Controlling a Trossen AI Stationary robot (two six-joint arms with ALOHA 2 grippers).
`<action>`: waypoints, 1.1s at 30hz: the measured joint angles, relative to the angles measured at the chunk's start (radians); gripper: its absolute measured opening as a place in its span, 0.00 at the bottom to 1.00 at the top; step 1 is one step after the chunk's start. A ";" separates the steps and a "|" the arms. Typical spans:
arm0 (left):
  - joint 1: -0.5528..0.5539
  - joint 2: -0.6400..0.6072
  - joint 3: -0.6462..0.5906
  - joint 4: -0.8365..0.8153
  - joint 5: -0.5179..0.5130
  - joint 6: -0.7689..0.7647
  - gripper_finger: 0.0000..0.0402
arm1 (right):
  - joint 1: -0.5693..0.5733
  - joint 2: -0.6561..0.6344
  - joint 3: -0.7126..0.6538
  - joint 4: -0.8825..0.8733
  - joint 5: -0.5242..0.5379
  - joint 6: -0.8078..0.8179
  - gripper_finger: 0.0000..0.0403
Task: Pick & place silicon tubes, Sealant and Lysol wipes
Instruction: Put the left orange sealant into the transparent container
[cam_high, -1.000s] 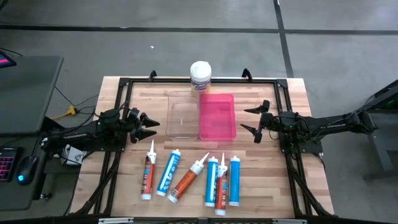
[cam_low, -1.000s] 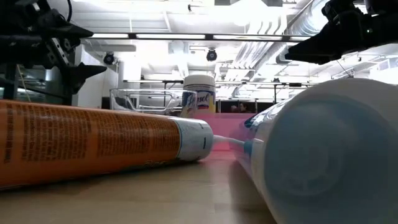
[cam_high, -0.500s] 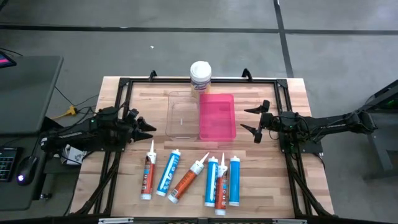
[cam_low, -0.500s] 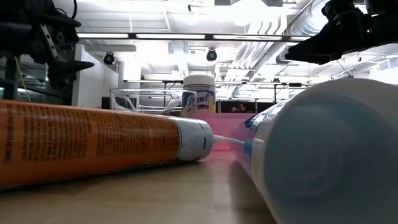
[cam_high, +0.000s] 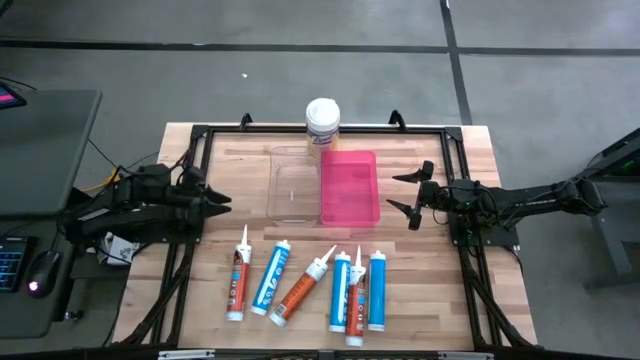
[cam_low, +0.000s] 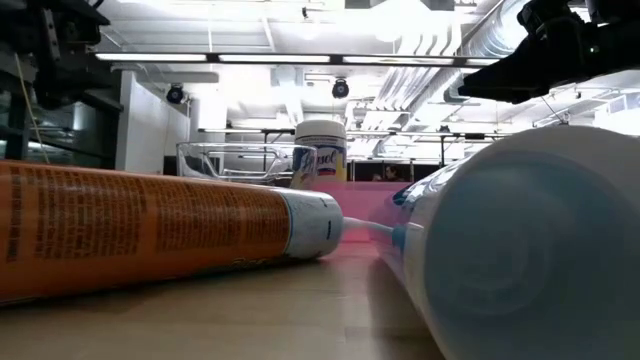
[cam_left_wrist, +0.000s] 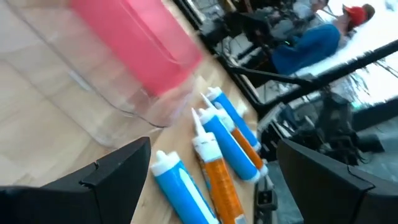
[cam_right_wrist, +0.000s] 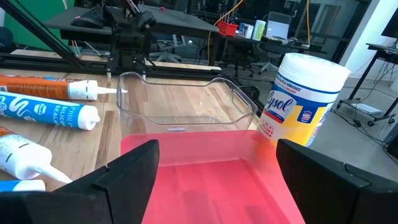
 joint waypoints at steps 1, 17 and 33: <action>0.000 0.000 0.000 -0.015 -0.023 -0.030 0.86 | 0.000 0.000 0.000 0.000 0.000 0.000 0.80; -0.182 0.424 0.164 -0.132 -0.255 -0.366 0.67 | 0.000 0.000 0.000 0.000 0.000 0.000 0.80; -0.695 0.917 0.377 -0.373 -0.391 -0.951 0.65 | 0.000 0.000 0.000 0.000 0.000 0.000 0.80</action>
